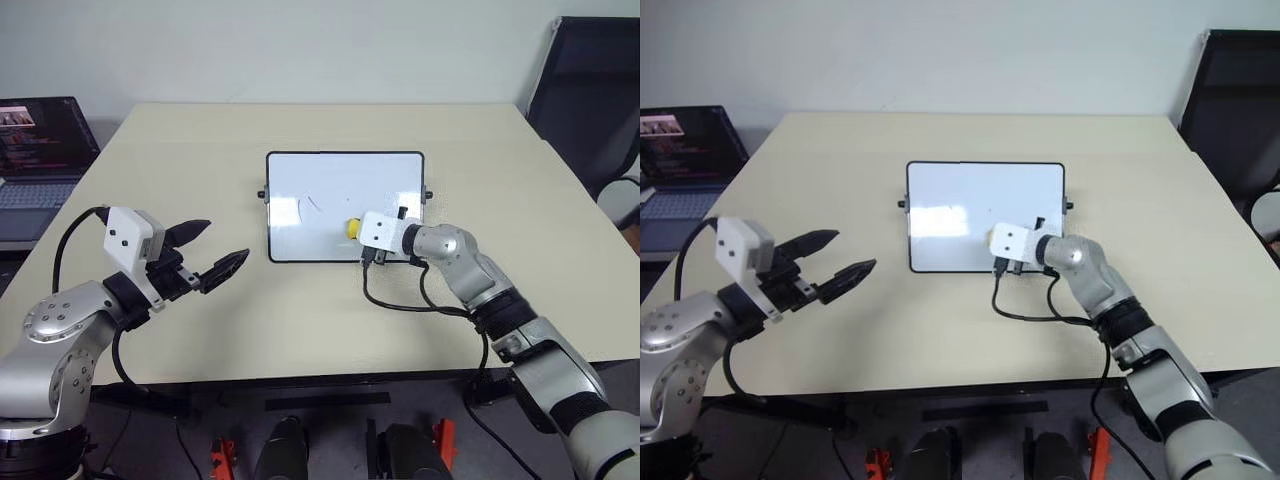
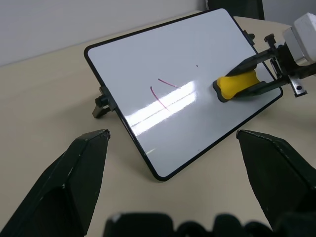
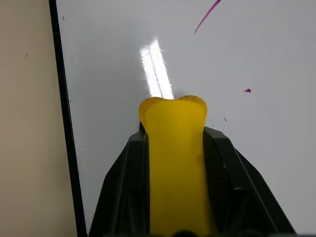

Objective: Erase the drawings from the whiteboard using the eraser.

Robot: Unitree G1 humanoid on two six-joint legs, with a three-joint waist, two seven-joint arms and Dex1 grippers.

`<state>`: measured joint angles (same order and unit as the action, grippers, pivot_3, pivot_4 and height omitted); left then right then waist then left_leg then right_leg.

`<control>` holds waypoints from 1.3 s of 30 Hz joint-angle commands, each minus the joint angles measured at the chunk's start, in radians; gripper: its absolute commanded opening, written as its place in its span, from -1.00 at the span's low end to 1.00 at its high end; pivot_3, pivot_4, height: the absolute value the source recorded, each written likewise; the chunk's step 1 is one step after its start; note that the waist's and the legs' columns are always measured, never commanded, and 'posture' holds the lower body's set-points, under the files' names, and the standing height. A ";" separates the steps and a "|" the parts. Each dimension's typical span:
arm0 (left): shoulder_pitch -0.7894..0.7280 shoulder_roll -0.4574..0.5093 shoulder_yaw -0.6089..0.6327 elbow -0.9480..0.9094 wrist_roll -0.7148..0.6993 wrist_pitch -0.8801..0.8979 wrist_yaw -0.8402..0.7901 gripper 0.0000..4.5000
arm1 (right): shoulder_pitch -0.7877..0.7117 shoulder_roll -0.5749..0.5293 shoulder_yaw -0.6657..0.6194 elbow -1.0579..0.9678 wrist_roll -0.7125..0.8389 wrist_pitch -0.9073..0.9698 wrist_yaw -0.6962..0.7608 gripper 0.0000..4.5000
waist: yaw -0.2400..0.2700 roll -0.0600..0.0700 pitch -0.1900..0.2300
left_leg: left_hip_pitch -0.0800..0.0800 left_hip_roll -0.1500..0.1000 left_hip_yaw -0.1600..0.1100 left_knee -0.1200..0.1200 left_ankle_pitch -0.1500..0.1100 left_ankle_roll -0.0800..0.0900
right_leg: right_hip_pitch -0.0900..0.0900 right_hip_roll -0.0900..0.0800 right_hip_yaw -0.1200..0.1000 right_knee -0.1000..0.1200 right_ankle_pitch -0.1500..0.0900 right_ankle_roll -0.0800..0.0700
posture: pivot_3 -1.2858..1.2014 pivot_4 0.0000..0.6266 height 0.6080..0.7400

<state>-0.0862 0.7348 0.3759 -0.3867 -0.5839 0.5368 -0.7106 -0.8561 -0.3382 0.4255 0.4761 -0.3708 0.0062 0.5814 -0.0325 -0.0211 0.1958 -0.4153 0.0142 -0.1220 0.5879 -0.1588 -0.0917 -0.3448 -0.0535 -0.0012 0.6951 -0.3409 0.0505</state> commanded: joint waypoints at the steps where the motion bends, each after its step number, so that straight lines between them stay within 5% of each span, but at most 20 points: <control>1: -0.009 0.011 0.005 -0.022 -0.002 -0.012 -0.004 1.00 | -0.066 0.027 -0.038 0.057 -0.023 -0.011 -0.107 -0.50 | 0.000 0.000 0.000 | 0.000 0.000 0.000 0.000 0.000 0.000 | 0.000 0.000 0.001 0.000 0.000 0.000 | 0.03 -0.52 1.00; 14: -0.003 0.007 0.005 -0.027 -0.003 -0.011 0.001 1.00 | -0.085 0.002 -0.030 0.149 0.001 0.029 -0.016 -0.50 | 0.000 -0.001 0.000 | -0.001 0.000 0.012 -0.010 0.001 0.001 | -0.004 0.000 0.012 -0.006 0.006 0.001 | 0.03 -0.52 1.00; 23: -0.003 0.010 0.003 -0.015 -0.001 -0.015 -0.008 1.00 | 0.043 -0.080 -0.007 -0.014 0.012 0.075 0.149 -0.50 | 0.000 -0.002 -0.001 | 0.000 0.000 0.013 -0.011 0.001 0.002 | -0.004 0.000 0.013 -0.013 0.008 0.004 | 0.03 -0.52 1.00; 39: 0.049 0.016 0.051 -0.012 0.000 -0.022 -0.005 1.00 | -0.003 0.017 -0.157 -0.113 0.134 0.124 0.034 -0.51 | -0.002 -0.002 -0.001 | -0.006 0.001 0.016 -0.015 0.003 0.003 | -0.009 0.000 0.016 -0.014 0.011 0.004 | 0.03 -0.52 1.00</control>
<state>-0.0300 0.7365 0.3994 -0.3857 -0.5838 0.5355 -0.7130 -0.8202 -0.3326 0.2932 0.3630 -0.2455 0.1499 0.6465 -0.0350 -0.0231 0.1953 -0.4216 0.0150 -0.1055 0.5731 -0.1557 -0.0883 -0.3541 -0.0530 0.0147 0.6809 -0.3295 0.0540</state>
